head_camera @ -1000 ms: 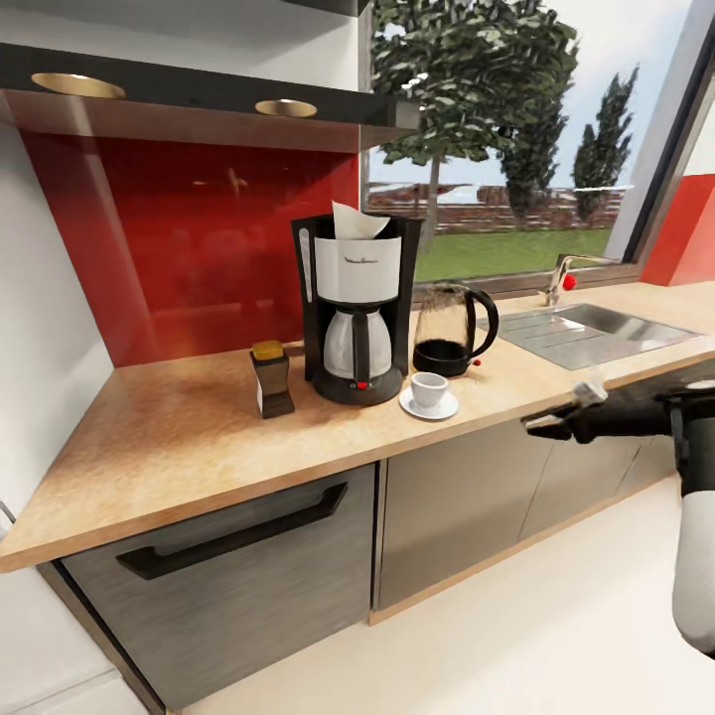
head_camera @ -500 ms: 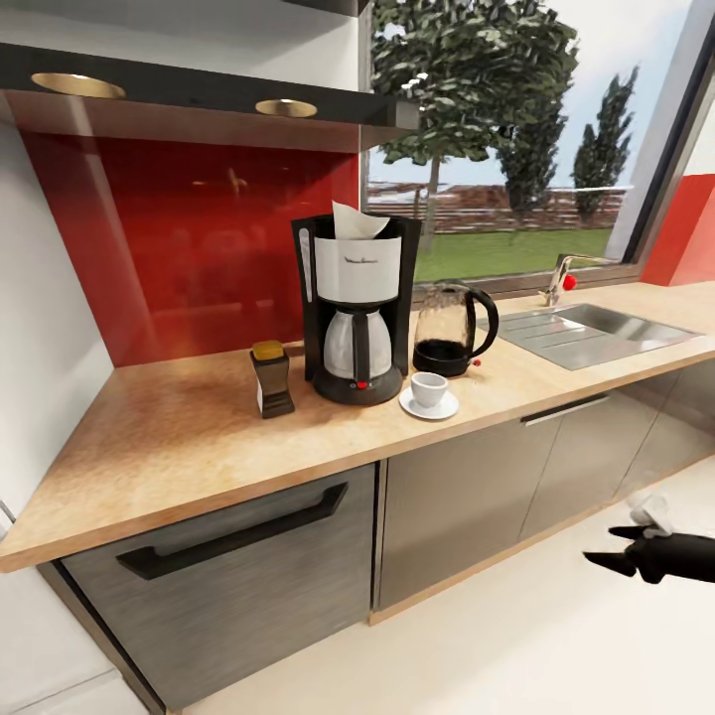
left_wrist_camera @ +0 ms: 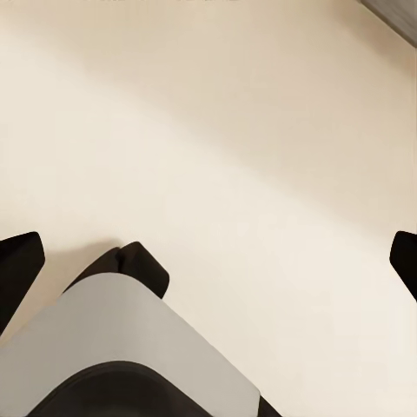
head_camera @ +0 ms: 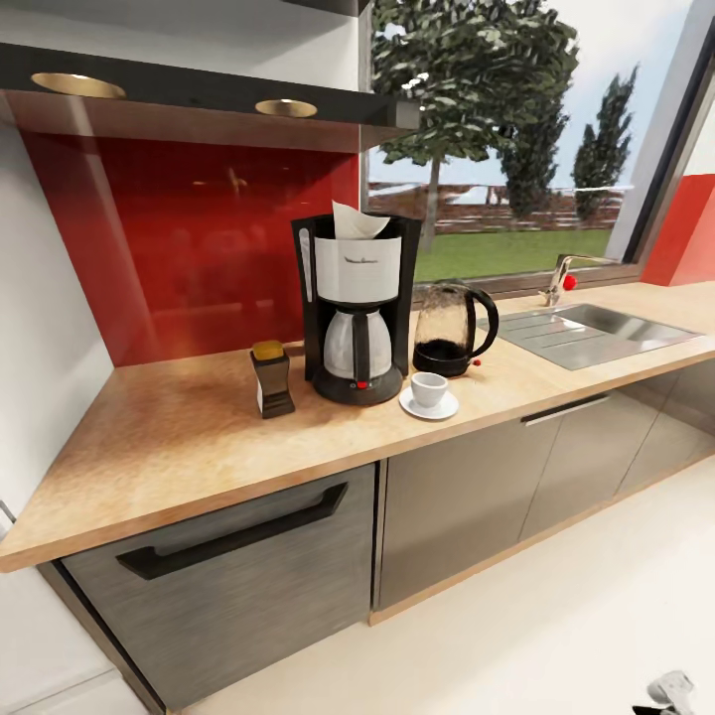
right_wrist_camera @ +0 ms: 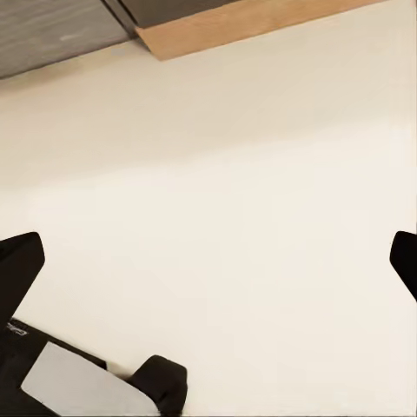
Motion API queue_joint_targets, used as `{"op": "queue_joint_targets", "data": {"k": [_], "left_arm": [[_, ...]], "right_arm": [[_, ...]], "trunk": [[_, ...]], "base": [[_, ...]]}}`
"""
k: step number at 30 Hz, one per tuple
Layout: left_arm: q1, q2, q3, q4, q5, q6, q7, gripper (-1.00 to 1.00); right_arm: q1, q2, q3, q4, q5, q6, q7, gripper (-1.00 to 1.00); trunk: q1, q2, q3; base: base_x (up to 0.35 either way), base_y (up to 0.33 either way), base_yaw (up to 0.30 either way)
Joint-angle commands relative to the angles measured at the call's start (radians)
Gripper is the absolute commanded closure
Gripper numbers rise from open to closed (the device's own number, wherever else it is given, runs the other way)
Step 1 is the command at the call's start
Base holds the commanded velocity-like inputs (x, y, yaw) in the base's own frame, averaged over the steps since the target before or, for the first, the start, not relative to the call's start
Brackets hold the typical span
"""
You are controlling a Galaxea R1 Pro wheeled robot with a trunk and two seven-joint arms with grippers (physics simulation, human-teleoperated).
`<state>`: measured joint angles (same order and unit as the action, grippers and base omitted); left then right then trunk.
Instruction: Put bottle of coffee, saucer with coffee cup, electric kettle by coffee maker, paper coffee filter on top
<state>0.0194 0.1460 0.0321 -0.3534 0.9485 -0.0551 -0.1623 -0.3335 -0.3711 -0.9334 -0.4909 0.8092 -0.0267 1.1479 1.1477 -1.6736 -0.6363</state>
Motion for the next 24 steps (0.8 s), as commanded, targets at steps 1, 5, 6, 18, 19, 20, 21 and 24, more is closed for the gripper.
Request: {"op": "queue_joint_targets", "data": {"k": [1, 5, 6, 18, 19, 20, 21, 24], "left_arm": [[0.001, -0.001, 0.003, -0.001, 0.006, 0.001, -0.005, -1.0], [0.001, -0.001, 0.003, 0.0, 0.006, -0.001, -0.004, -1.0], [0.001, -0.001, 0.003, 0.0, 0.006, -0.001, -0.004, -1.0], [0.001, -0.002, 0.003, -0.001, 0.006, 0.0, -0.003, -1.0], [0.001, -0.002, 0.002, 0.0, 0.006, 0.0, -0.003, -1.0], [0.001, -0.002, 0.002, 0.0, 0.006, 0.0, -0.003, -1.0], [0.001, -0.002, 0.002, 0.0, 0.006, 0.0, -0.003, -1.0], [0.001, -0.002, 0.002, -0.001, 0.006, 0.001, -0.002, -1.0]], "right_arm": [[0.013, 0.001, -0.012, 0.079, 0.018, -0.057, -0.076, -1.0], [0.041, 0.002, -0.015, 0.247, 0.11, -0.143, -0.451, -1.0], [0.044, 0.003, -0.015, 0.276, 0.12, -0.149, -0.564, -1.0], [0.051, 0.005, -0.02, 0.348, 0.126, -0.162, -0.878, -1.0], [0.051, 0.007, -0.02, 0.348, 0.125, -0.162, -0.879, -1.0], [0.051, 0.008, -0.02, 0.348, 0.125, -0.162, -0.879, -1.0], [0.051, 0.008, -0.02, 0.348, 0.125, -0.162, -0.879, -1.0], [0.051, 0.008, -0.021, 0.348, 0.125, -0.162, -0.879, -1.0]], "trunk": [[0.0, 0.0, -0.001], [0.0, 0.0, -0.001], [0.0, 0.0, -0.001], [0.0, 0.0, -0.001], [0.0, 0.0, -0.001], [0.0, 0.0, -0.001], [0.0, 0.0, -0.001], [0.0, 0.0, -0.001]], "base": [[0.0, 0.0, 0.0], [0.0, 0.0, 0.0], [0.0, 0.0, 0.0], [0.0, 0.0, 0.0], [0.0, 0.0, 0.0], [0.0, 0.0, 0.0], [0.0, 0.0, 0.0], [0.021, -0.012, 0.0]]}}
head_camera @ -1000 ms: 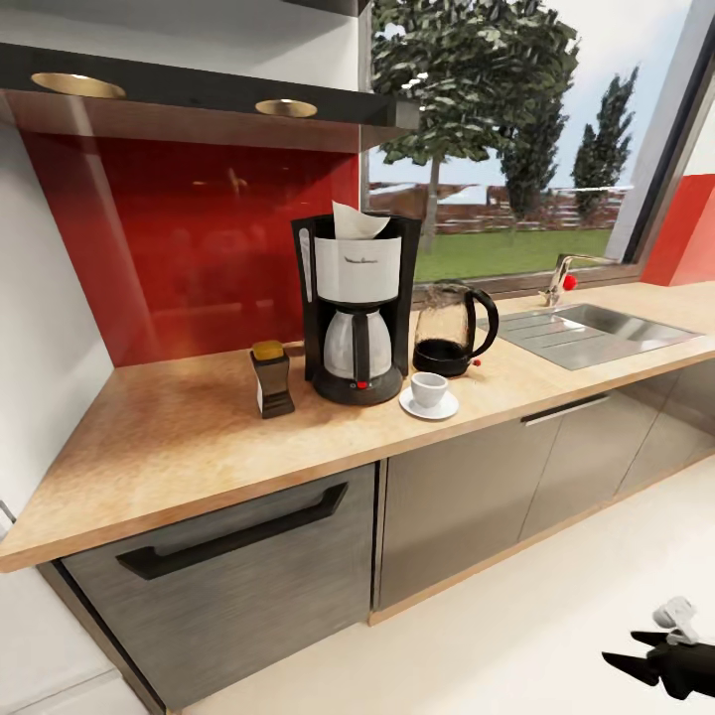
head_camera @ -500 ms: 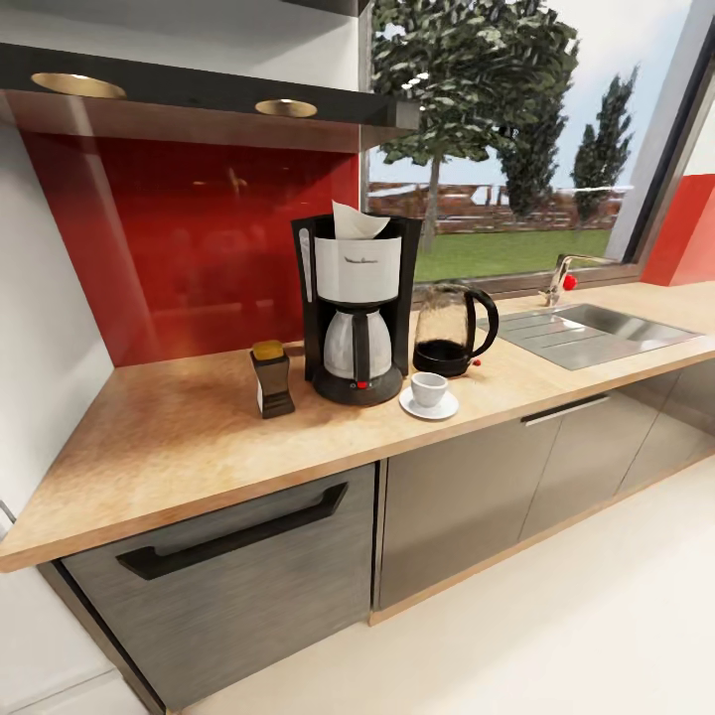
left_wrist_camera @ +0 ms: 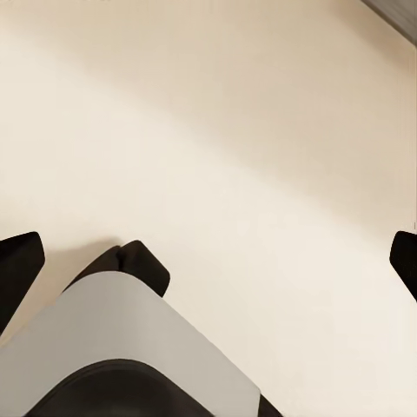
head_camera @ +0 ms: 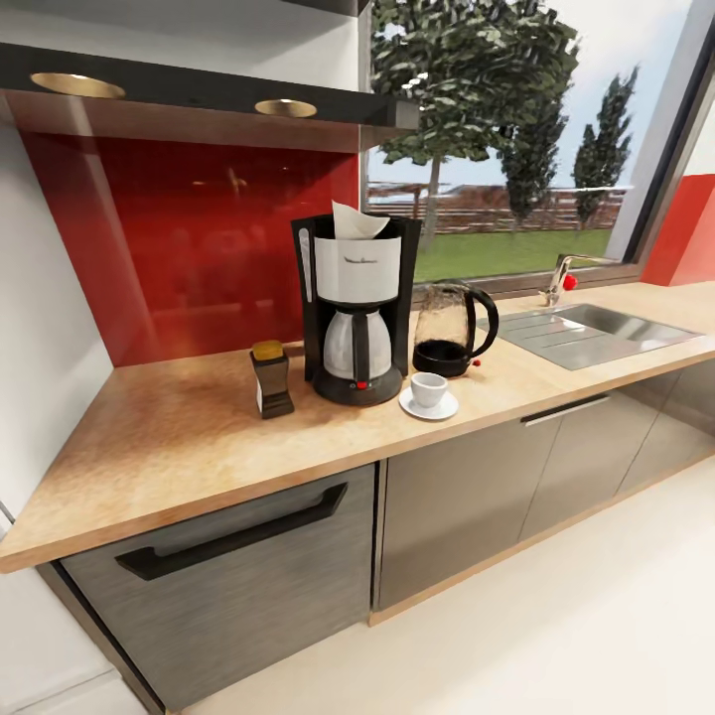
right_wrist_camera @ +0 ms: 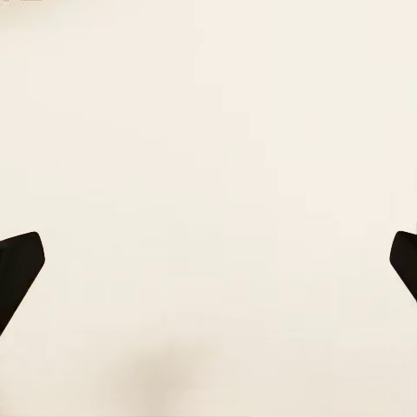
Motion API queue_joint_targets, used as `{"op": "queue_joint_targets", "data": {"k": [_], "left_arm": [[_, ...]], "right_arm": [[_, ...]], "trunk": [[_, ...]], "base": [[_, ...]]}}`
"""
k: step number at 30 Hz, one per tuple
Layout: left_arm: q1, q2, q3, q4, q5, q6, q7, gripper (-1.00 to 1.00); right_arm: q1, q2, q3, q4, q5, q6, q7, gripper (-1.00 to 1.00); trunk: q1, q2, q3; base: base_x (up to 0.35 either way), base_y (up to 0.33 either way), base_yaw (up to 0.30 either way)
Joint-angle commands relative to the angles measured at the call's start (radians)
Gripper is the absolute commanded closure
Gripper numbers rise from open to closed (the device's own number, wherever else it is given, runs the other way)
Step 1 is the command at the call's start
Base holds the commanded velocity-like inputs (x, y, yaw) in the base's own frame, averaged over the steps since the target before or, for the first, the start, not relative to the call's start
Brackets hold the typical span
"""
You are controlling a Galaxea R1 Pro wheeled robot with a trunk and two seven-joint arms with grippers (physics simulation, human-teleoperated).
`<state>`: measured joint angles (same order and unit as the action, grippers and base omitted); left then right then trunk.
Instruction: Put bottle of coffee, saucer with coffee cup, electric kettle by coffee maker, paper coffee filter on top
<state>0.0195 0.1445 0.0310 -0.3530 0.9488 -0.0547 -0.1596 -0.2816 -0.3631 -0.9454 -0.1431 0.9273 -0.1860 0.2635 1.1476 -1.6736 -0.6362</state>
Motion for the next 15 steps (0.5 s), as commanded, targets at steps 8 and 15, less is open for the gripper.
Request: {"op": "queue_joint_targets", "data": {"k": [8, 15], "left_arm": [[0.0, 0.0, 0.003, -0.001, 0.005, 0.002, -0.003, -1.0], [0.0, 0.0, 0.003, -0.001, 0.005, 0.0, -0.003, -1.0]], "right_arm": [[0.0, 0.001, -0.007, 0.0, 0.007, -0.004, 0.005, -1.0], [0.0, 0.002, -0.007, 0.001, 0.007, -0.004, 0.004, -1.0]], "trunk": [[0.0, 0.0, -0.001], [0.0, 0.0, -0.001]], "base": [[0.157, -0.217, 0.118], [0.056, -0.078, 0.256]]}}
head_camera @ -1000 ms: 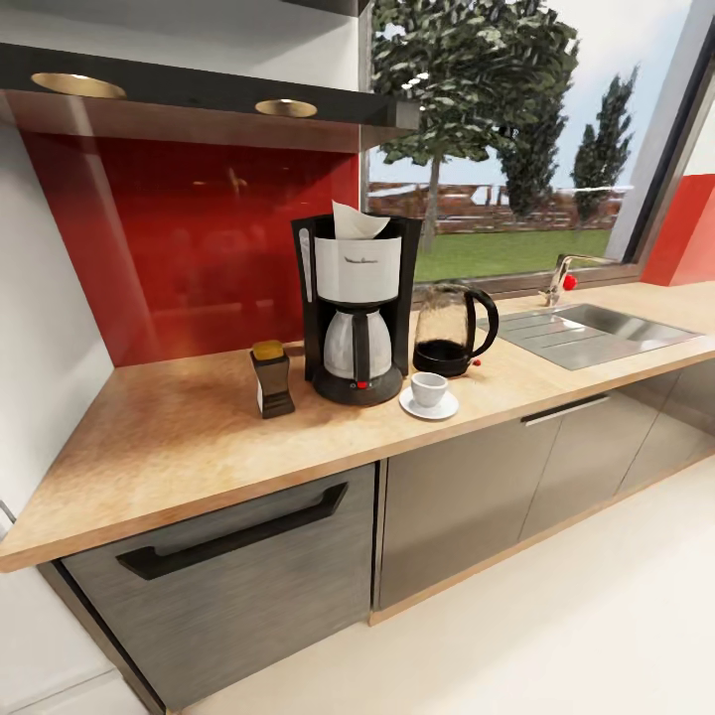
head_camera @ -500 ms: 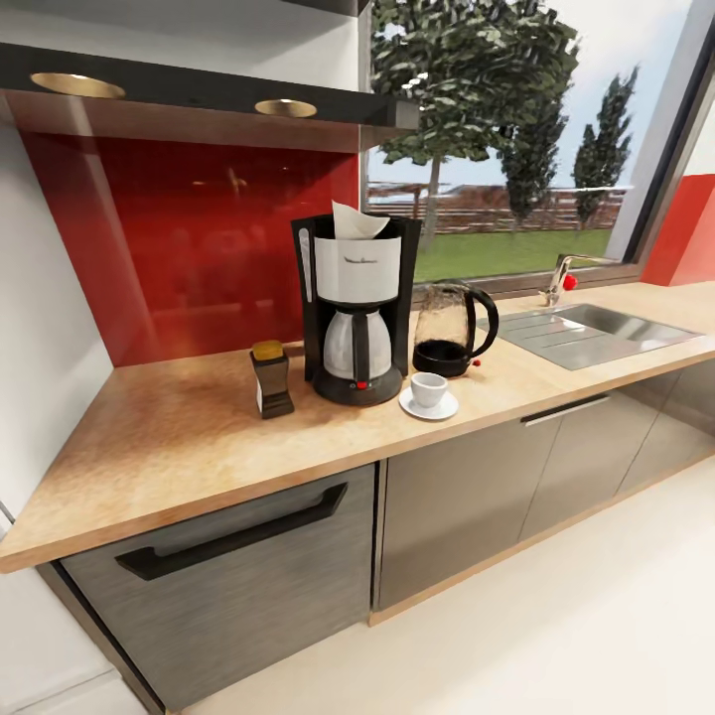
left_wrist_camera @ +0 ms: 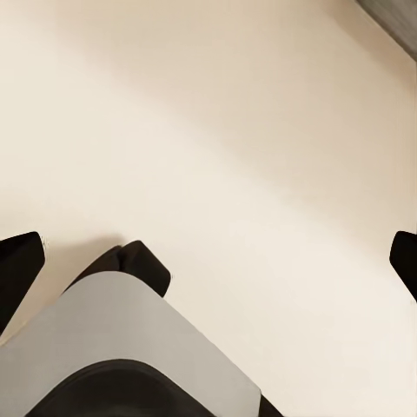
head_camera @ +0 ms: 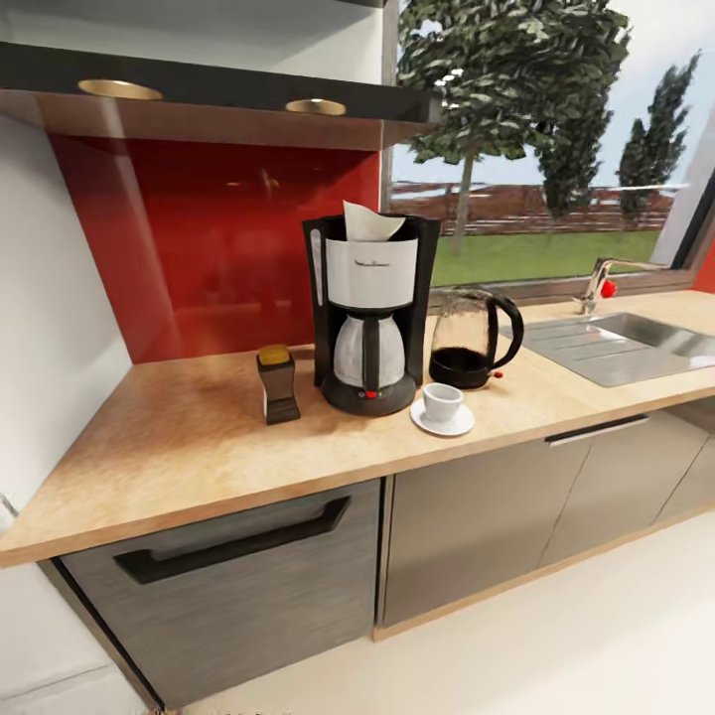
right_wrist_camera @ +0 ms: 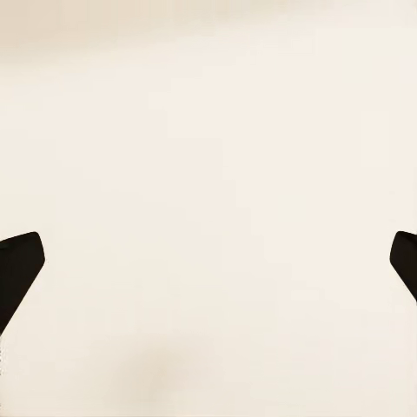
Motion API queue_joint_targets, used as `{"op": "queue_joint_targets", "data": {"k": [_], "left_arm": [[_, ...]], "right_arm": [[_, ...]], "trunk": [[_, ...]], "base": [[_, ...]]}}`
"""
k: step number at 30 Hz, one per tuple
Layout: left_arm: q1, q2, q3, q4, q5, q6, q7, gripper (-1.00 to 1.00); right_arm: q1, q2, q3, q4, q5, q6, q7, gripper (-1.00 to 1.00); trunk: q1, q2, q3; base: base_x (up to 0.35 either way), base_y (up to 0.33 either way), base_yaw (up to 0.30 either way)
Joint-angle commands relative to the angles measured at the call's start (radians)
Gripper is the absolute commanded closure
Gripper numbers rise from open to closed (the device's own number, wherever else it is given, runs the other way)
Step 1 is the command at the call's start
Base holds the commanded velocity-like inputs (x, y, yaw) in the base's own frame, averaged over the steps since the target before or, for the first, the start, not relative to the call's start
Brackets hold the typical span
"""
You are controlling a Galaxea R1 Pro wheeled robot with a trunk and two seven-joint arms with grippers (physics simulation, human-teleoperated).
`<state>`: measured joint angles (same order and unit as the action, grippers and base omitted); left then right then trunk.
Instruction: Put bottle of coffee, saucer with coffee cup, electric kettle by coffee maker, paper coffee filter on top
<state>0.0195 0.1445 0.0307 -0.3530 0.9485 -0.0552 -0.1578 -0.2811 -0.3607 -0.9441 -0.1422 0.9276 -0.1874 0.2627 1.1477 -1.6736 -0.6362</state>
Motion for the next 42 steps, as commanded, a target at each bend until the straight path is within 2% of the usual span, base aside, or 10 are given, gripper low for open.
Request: {"op": "queue_joint_targets", "data": {"k": [1, 8, 9, 19, 37, 38, 41, 42], "left_arm": [[0.0, 0.0, 0.003, -0.001, 0.006, 0.001, -0.005, -1.0], [0.0, 0.0, 0.002, -0.001, 0.006, 0.001, -0.005, -1.0], [0.0, 0.0, 0.002, -0.001, 0.006, 0.001, -0.005, -1.0], [0.0, 0.0, -0.001, -0.001, 0.006, 0.002, -0.003, -1.0], [0.0, 0.0, 0.002, -0.001, 0.006, 0.002, -0.003, -1.0], [0.0, 0.0, 0.002, -0.001, 0.006, 0.001, -0.004, -1.0], [0.0, 0.0, 0.001, -0.001, 0.006, -0.001, -0.005, -1.0], [0.0, 0.0, 0.001, -0.001, 0.006, -0.001, -0.005, -1.0]], "right_arm": [[-0.001, 0.0, -0.009, 0.0, 0.007, -0.003, 0.005, -1.0], [0.0, 0.003, -0.007, 0.002, 0.011, -0.004, 0.005, -1.0], [0.0, 0.016, -0.006, 0.006, 0.014, -0.004, 0.005, -1.0], [0.0, 0.033, -0.005, 0.035, 0.034, -0.005, 0.003, -1.0], [0.002, 0.06, -0.005, 0.04, 0.037, -0.003, -0.005, -1.0], [0.002, 0.078, -0.005, 0.075, 0.036, -0.003, -0.005, -1.0], [0.002, 0.094, -0.005, 0.134, 0.035, -0.003, -0.005, -1.0], [0.002, 0.115, -0.005, 0.165, 0.035, -0.001, -0.005, -1.0]], "trunk": [[0.0, 0.0, -0.001], [0.0, 0.0, -0.001], [0.0, 0.0, -0.001], [0.0, 0.0, -0.001], [0.0, 0.0, -0.001], [0.0, 0.0, -0.001], [0.0, 0.0, -0.001], [0.0, 0.0, -0.001]], "base": [[0.012, -0.017, 0.269], [0.004, -0.046, 0.272], [0.0, -0.244, 0.222], [0.0, -0.297, 0.08], [0.023, -0.313, 0.226], [0.018, -0.047, 0.022], [0.01, -0.027, 0.013], [0.004, -0.01, 0.005]]}}
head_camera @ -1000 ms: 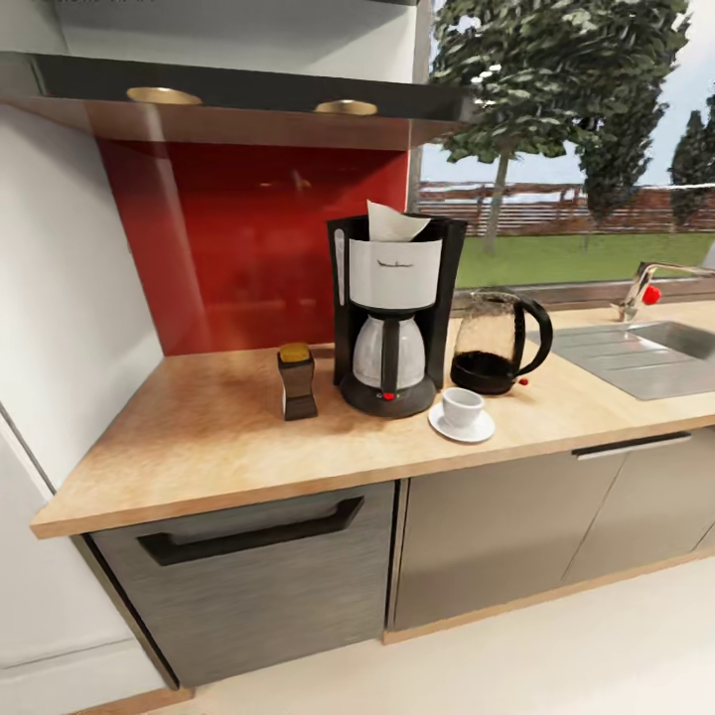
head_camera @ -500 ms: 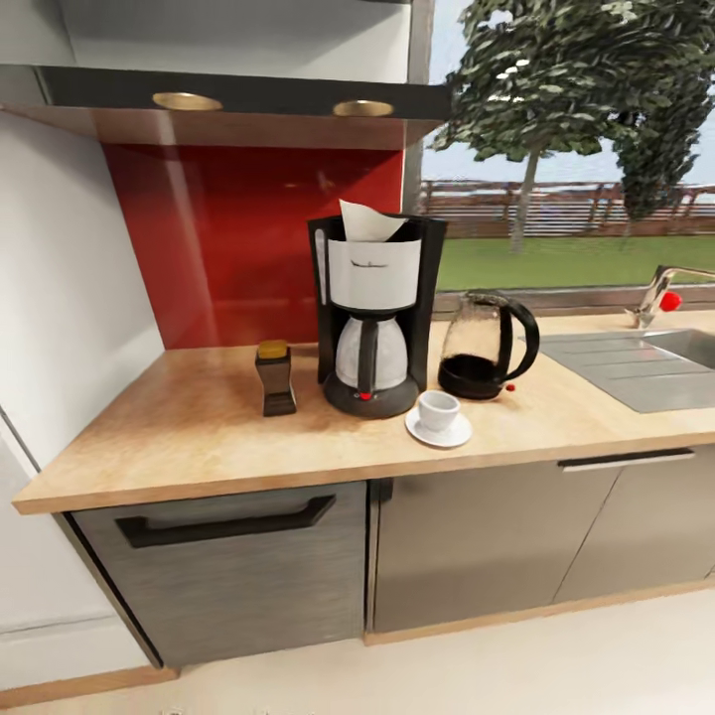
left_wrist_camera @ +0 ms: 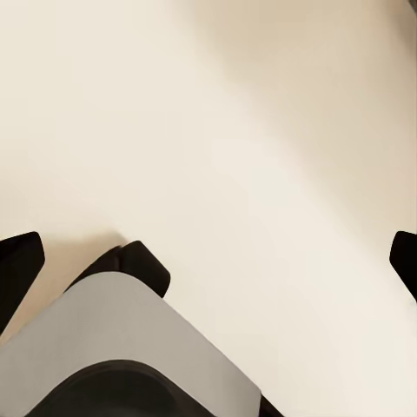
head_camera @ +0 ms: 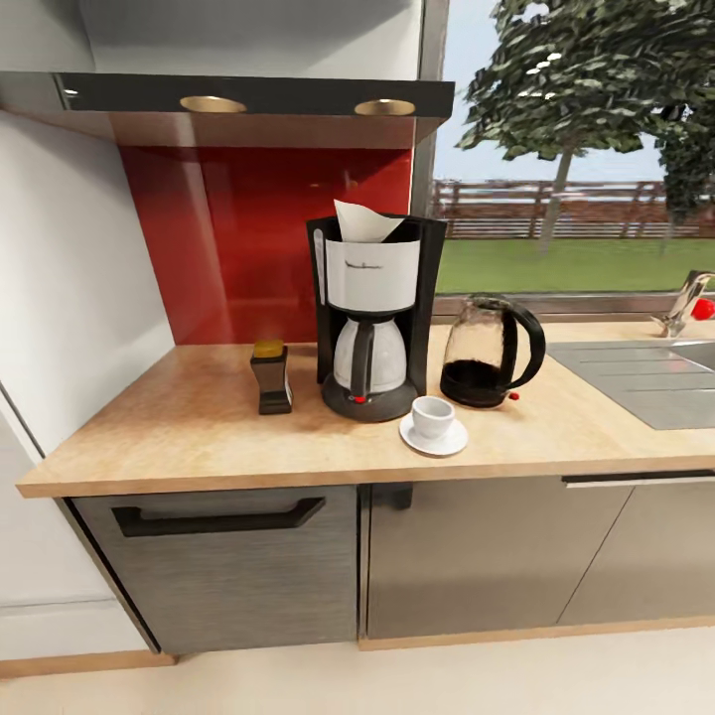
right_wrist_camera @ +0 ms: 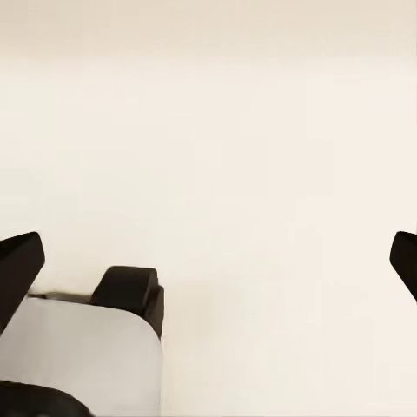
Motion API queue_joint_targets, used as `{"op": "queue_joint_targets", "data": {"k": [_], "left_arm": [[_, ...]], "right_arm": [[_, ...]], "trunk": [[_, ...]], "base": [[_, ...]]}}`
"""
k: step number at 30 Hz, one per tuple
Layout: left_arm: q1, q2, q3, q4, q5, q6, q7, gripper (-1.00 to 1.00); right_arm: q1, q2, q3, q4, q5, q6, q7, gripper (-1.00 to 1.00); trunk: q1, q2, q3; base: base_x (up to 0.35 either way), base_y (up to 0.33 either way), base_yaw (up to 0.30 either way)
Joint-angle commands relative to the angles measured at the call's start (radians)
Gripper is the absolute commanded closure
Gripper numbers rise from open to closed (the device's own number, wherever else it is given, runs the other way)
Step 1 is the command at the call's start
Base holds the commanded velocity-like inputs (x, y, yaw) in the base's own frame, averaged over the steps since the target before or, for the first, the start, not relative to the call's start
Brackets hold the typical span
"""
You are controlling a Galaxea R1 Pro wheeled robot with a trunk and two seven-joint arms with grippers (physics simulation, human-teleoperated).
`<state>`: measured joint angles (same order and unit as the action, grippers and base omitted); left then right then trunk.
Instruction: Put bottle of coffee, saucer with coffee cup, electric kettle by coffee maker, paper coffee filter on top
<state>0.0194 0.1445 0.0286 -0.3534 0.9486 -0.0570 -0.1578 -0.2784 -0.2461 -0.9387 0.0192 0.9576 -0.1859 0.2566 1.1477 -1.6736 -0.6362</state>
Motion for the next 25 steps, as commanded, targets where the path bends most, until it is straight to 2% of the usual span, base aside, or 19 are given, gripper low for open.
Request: {"op": "queue_joint_targets", "data": {"k": [1, 3, 6, 25], "left_arm": [[0.0, 0.0, 0.003, -0.001, 0.006, 0.001, -0.005, -1.0], [0.0, 0.0, 0.003, -0.001, 0.006, 0.001, -0.005, -1.0], [0.0, 0.0, 0.003, -0.001, 0.006, 0.001, -0.005, -1.0], [0.0, 0.0, 0.003, -0.001, 0.006, 0.002, -0.005, -1.0]], "right_arm": [[-0.001, 0.009, -0.011, 0.009, 0.005, -0.002, 0.001, -1.0], [-0.001, 0.032, -0.011, 0.026, 0.005, -0.003, 0.001, -1.0], [-0.001, 0.039, -0.011, 0.031, 0.003, -0.004, 0.001, -1.0], [-0.001, 0.044, -0.011, 0.034, 0.003, -0.004, 0.001, -1.0]], "trunk": [[0.0, 0.0, -0.001], [0.0, 0.0, -0.001], [0.0, 0.0, -0.001], [0.0, 0.0, -0.001]], "base": [[0.003, -0.008, 0.004], [0.001, -0.004, 0.002], [0.001, -0.002, 0.001], [0.0, 0.0, 0.0]]}}
